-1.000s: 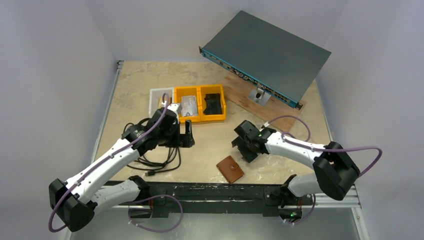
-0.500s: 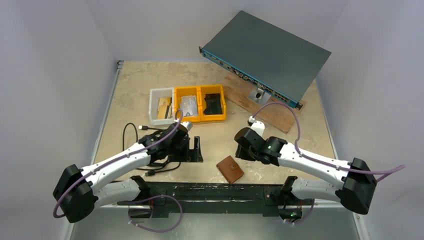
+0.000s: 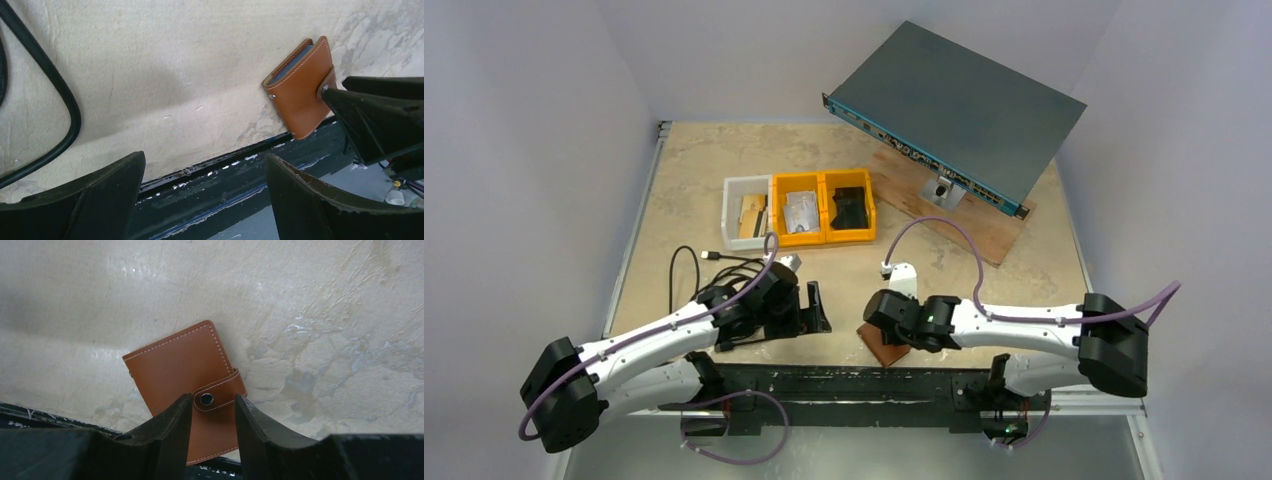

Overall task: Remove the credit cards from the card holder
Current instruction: Open the card holder at the center of the board.

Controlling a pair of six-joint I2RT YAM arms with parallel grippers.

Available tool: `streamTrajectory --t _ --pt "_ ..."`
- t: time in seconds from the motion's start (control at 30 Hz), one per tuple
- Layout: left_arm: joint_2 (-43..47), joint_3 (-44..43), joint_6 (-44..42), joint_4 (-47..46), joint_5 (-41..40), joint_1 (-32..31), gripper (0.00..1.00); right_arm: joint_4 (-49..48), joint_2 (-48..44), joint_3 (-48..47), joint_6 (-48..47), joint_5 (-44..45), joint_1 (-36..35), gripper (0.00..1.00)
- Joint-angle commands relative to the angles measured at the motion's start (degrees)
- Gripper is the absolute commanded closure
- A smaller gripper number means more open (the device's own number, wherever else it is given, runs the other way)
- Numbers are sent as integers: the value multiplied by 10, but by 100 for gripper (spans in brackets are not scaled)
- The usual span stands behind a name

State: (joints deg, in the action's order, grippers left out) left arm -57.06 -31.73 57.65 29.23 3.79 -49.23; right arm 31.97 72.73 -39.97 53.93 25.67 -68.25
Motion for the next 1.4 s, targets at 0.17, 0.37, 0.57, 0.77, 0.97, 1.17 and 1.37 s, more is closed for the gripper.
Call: streamTrajectory --t 0.17,0.37,0.57,0.77,0.97,1.17,1.37 --pt "18 27 58 -33 -33 -21 11 24 75 -35 55 61 -63 62" --pt "18 26 54 -35 -36 -29 11 34 108 -39 63 75 -63 64" --pt "0 21 44 -46 -36 -34 11 5 133 -37 73 46 -56 74" --pt "-9 11 32 -46 -36 -35 11 -64 156 -37 76 -24 -3 92" --pt "-20 -4 11 -38 -36 -33 11 -133 164 -62 94 -99 51 100" --pt "-29 -19 1 -33 -58 -32 15 -115 145 -99 113 -69 50 100" --pt "-32 -11 -10 -44 -51 -2 25 -23 144 -161 60 15 39 100"
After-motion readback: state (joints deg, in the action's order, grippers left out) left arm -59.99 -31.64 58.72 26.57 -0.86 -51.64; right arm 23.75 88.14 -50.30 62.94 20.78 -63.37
